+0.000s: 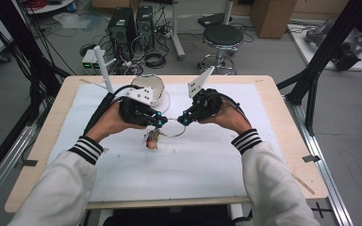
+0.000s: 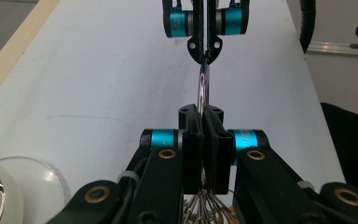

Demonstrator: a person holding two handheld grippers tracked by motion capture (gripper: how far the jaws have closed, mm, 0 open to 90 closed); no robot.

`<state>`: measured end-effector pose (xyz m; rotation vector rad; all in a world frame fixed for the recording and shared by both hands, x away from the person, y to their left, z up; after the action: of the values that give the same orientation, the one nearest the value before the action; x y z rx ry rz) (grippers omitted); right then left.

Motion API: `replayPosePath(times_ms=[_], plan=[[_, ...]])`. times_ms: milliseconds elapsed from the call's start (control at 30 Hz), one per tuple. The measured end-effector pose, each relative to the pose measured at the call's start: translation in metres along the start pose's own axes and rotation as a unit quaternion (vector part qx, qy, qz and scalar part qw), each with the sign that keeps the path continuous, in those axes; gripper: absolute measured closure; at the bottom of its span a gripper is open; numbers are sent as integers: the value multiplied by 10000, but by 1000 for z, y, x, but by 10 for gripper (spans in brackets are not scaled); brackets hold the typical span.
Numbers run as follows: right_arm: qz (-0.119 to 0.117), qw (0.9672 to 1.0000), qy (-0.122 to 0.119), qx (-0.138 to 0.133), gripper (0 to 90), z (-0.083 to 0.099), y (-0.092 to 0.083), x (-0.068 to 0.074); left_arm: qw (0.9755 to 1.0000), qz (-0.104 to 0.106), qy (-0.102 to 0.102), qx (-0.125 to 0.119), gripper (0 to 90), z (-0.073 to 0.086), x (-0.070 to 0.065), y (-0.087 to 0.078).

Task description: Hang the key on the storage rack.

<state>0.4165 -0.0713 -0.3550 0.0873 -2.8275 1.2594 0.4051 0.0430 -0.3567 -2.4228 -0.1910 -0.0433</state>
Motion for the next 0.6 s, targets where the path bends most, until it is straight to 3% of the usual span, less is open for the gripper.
replayPosePath(times_ms=[200, 233, 333, 367, 400, 433, 467, 533, 600], plan=[[30, 9999, -72, -88, 865, -2, -1, 1, 10000, -50, -11, -29, 868, -1, 0, -3], [47, 9999, -52, -103, 823, -3, -1, 1, 10000, -71, 4, 20, 868, 0, 0, -4], [203, 9993, -77, -289, 602, -5, -3, -2, 9999, -131, -25, -7, 869, 0, 2, -5], [257, 9992, -62, -289, 498, -5, -3, -2, 9998, -197, -56, -58, 869, -1, 4, -10], [453, 9986, -82, -263, 355, -3, -4, -5, 9995, -258, -105, -132, 869, -1, 6, -12], [453, 9986, -82, -263, 355, -3, -4, -5, 9995, -258, -105, -132, 869, -1, 6, -12], [926, 9950, 68, -356, 125, 1, -6, -12, 9990, -379, -168, -193, 869, -1, 10, -20], [1204, 9910, 272, -521, 11, 7, -10, -16, 9979, -546, -232, -251, 869, 1, 15, -30], [1363, 9871, 380, -756, 10, 14, -17, -19, 9973, -611, -292, -302, 869, 2, 18, -34]])
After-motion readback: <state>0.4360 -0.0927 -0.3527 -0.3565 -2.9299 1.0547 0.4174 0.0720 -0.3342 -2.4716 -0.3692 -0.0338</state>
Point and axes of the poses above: each handheld gripper's, and its own axes: y roughly forward along the jaws, z roughly out of its underside, x roughly to its left, the point moved 9 cm from there along y, roughly forward along the jaws, and after that the axes turned 2 degrees about x, right-handed, at the moved point
